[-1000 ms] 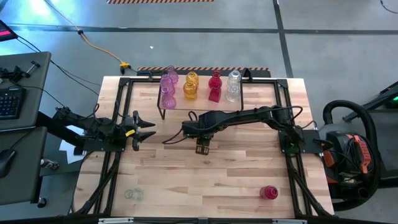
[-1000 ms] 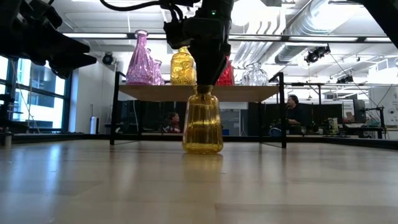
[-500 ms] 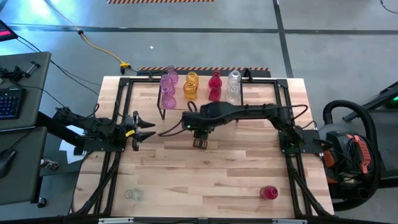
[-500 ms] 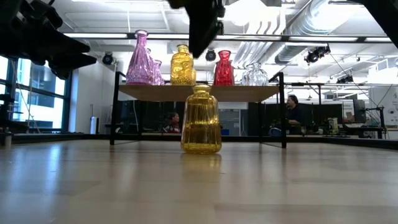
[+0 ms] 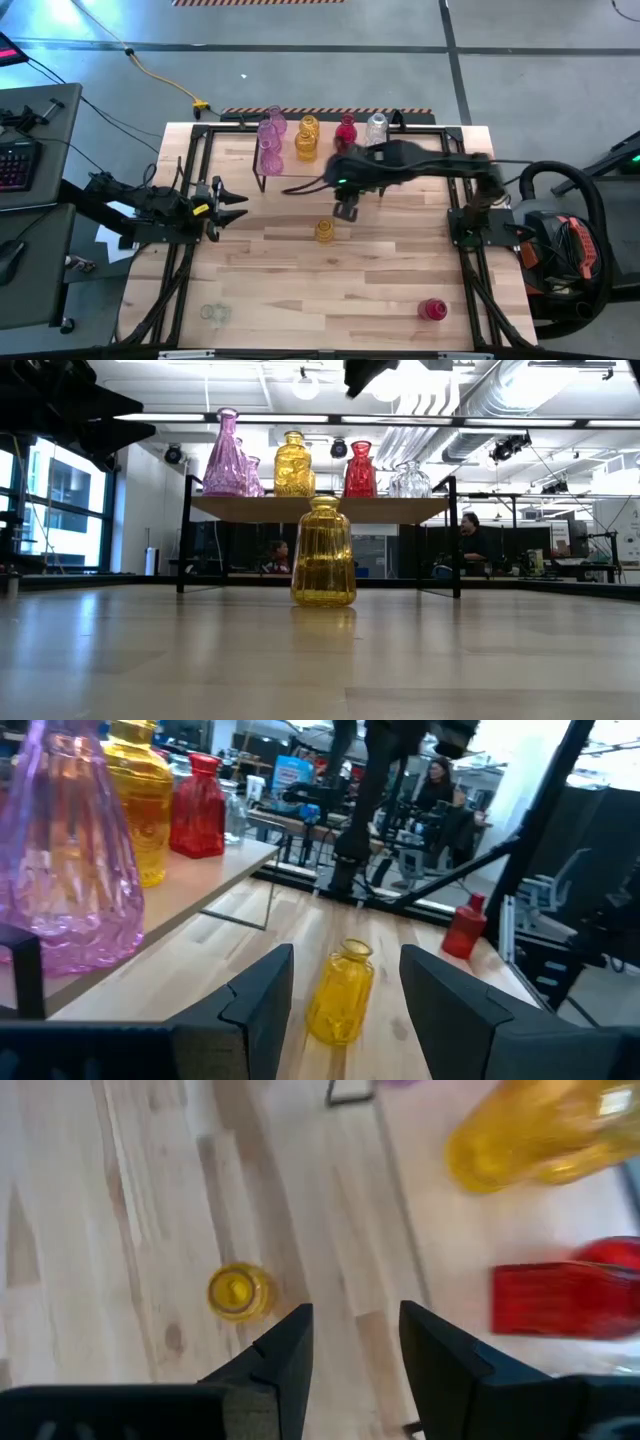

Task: Sort vases onto shelf
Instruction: Put the yellow vase on the shelf aligned with the other yellow vases

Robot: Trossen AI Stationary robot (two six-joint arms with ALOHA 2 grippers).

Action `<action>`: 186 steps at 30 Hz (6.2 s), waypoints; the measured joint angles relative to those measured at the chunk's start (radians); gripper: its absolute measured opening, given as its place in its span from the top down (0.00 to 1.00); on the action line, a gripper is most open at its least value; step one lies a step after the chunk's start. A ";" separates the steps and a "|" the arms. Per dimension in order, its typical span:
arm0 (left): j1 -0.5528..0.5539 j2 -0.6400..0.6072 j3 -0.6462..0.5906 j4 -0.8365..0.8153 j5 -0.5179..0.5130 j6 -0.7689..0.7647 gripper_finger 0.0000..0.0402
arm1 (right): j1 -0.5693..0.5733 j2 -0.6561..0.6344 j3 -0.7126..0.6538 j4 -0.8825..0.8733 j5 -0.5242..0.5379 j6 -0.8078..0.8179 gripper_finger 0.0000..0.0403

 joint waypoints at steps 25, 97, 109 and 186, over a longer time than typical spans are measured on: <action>0.031 0.090 0.101 0.111 0.047 0.041 0.56 | 0.213 -1.034 -1.622 1.398 0.053 0.099 0.68; 0.031 1.389 0.334 0.894 -0.145 0.013 0.56 | 0.232 -1.295 -2.115 1.637 0.008 0.168 0.68; 0.031 1.548 0.452 0.912 -0.181 0.043 0.56 | 0.231 -1.294 -2.116 1.634 0.009 0.168 0.68; 0.101 1.762 0.537 0.887 -0.074 -0.042 0.60 | 0.231 -1.295 -2.116 1.619 0.009 0.168 0.68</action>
